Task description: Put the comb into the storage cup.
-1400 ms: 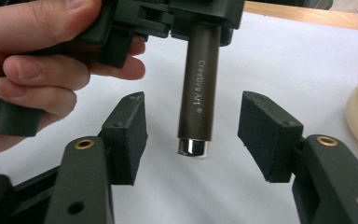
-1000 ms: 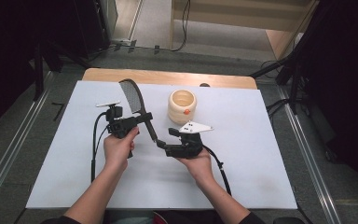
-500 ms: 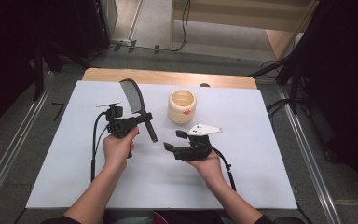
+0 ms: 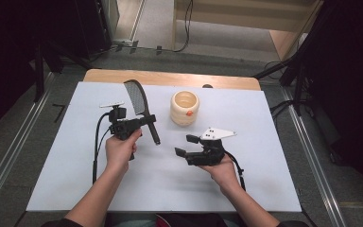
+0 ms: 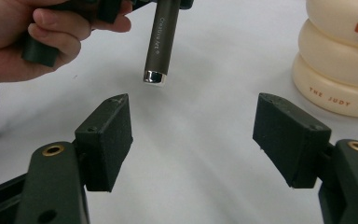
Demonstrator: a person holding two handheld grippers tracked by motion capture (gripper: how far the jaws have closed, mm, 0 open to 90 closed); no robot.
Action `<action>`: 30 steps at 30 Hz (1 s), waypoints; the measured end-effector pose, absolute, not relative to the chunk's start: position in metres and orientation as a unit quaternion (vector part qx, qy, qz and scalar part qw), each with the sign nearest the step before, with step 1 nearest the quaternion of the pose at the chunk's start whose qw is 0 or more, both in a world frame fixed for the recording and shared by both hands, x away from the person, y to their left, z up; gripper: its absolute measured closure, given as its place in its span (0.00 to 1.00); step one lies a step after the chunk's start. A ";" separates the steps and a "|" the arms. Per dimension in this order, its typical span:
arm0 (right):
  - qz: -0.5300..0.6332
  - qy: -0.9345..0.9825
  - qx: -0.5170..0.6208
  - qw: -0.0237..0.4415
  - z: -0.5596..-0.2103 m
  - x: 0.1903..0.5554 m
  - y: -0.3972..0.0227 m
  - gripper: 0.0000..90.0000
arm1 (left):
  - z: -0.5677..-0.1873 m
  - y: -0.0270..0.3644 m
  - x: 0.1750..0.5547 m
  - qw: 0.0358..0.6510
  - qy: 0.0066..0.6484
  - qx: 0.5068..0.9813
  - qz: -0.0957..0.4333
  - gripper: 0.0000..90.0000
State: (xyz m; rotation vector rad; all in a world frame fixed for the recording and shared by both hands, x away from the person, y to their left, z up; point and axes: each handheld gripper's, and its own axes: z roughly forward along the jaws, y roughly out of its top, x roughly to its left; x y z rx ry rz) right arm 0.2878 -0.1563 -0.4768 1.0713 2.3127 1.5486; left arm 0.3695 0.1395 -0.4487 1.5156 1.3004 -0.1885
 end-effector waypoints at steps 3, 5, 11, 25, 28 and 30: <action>0.515 0.775 0.357 0.082 -0.476 0.286 -0.162 0.29 | -0.448 0.140 0.369 0.539 0.539 0.642 -0.080 0.81; 0.518 0.773 0.357 0.078 -0.475 0.285 -0.166 0.29 | -0.447 0.140 0.370 0.540 0.535 0.645 -0.078 0.81; 0.516 0.778 0.350 0.078 -0.474 0.280 -0.177 0.30 | -0.447 0.139 0.371 0.543 0.531 0.645 -0.083 0.81; 0.508 0.781 0.354 0.079 -0.478 0.268 -0.206 0.30 | -0.444 0.136 0.373 0.547 0.516 0.654 -0.081 0.81; 0.507 0.781 0.356 0.080 -0.479 0.265 -0.212 0.30 | -0.444 0.136 0.374 0.546 0.513 0.658 -0.082 0.81; 0.505 0.781 0.359 0.079 -0.480 0.263 -0.215 0.30 | -0.444 0.135 0.375 0.546 0.511 0.658 -0.082 0.81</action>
